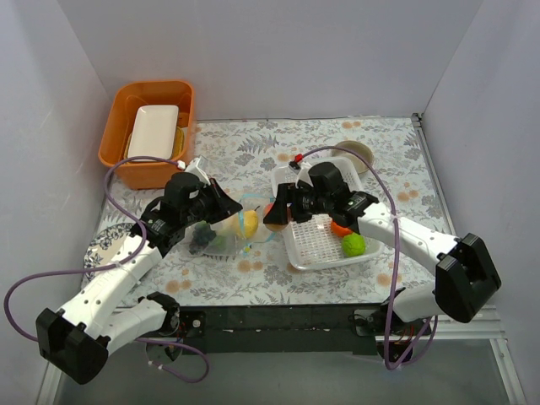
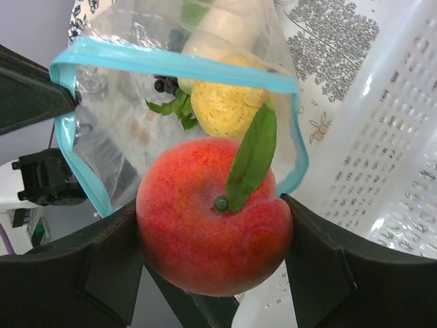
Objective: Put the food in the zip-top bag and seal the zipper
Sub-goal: Place the fake fruit in the zipper food storage bag, then adjust the zipper food storage bag at the center of the board.
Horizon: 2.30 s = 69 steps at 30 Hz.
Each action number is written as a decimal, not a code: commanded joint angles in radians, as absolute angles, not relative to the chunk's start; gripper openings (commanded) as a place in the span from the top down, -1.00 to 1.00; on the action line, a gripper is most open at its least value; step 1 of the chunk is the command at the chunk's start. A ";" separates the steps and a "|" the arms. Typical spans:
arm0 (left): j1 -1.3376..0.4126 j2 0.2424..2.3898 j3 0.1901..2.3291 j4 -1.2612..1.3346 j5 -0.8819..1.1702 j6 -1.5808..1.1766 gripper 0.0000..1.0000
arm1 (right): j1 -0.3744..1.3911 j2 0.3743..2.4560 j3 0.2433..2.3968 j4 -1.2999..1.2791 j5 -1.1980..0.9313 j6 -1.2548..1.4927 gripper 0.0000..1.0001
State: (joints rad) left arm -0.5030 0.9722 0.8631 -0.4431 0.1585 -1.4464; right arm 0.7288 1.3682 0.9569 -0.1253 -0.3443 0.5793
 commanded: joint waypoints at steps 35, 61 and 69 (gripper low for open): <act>-0.500 0.868 0.948 -0.525 -0.084 -1.451 1.00 | 0.861 1.740 1.230 0.163 -0.632 0.635 -0.81; -0.500 0.848 0.917 -0.511 -0.092 -1.480 1.00 | 0.848 1.492 1.101 -0.209 -0.069 0.551 -0.53; -0.500 0.830 0.913 -0.529 -0.103 -1.476 1.00 | 0.848 1.565 1.114 -0.158 -0.186 0.578 -0.31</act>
